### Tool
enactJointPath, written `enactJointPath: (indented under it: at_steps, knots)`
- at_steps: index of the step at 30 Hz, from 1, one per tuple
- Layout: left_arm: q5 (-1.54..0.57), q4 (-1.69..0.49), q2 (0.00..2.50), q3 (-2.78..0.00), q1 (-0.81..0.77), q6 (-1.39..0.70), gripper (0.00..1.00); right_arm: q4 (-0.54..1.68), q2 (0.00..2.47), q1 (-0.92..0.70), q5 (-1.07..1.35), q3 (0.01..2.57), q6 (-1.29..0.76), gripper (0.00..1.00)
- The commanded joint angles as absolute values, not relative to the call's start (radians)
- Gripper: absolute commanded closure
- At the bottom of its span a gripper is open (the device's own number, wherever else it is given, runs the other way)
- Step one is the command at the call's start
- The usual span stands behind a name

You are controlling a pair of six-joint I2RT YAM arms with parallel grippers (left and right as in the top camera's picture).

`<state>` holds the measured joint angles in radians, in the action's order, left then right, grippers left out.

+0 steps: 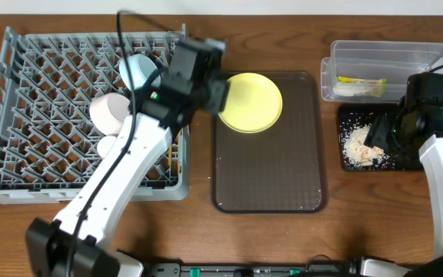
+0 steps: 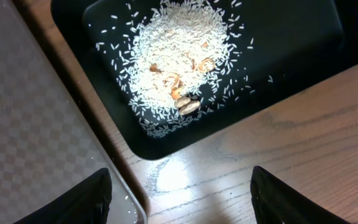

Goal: Sort waste into correct bins and load items into the dishwasher rack
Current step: 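Reach the left gripper to the yellow plate's rim and grasp it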

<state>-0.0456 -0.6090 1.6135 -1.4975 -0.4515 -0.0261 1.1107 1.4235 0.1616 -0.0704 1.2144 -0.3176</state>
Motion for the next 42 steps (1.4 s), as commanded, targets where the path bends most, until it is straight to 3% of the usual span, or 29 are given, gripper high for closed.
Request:
enactJointPath:
  at_steps: [1, 15, 26, 30, 35, 42]
  knots:
    - [-0.040, -0.611, 1.732, -1.602, -0.475, -0.031, 0.32, 1.111, 1.405, 0.170, -0.070, 1.215, -0.306, 0.30]
    - [-0.040, -0.494, 2.100, -1.626, -0.685, 0.000, 0.32, 1.111, 1.406, 0.170, -0.070, 1.215, -0.306, 0.30]
    - [-0.028, -0.455, 2.204, -1.625, -0.723, 0.000, 0.34, 1.115, 1.406, 0.170, -0.070, 1.215, -0.306, 0.30]
    - [-0.012, -0.457, 2.226, -1.623, -0.723, -0.001, 0.48, 1.116, 1.406, 0.170, -0.070, 1.215, -0.306, 0.30]
    - [-0.014, -0.482, 2.254, -1.620, -0.733, -0.004, 0.54, 1.118, 1.405, 0.170, -0.070, 1.215, -0.306, 0.30]
    - [-0.014, -0.515, 2.253, -1.620, -0.739, -0.013, 0.86, 1.119, 1.405, 0.170, -0.070, 1.215, -0.305, 0.30]
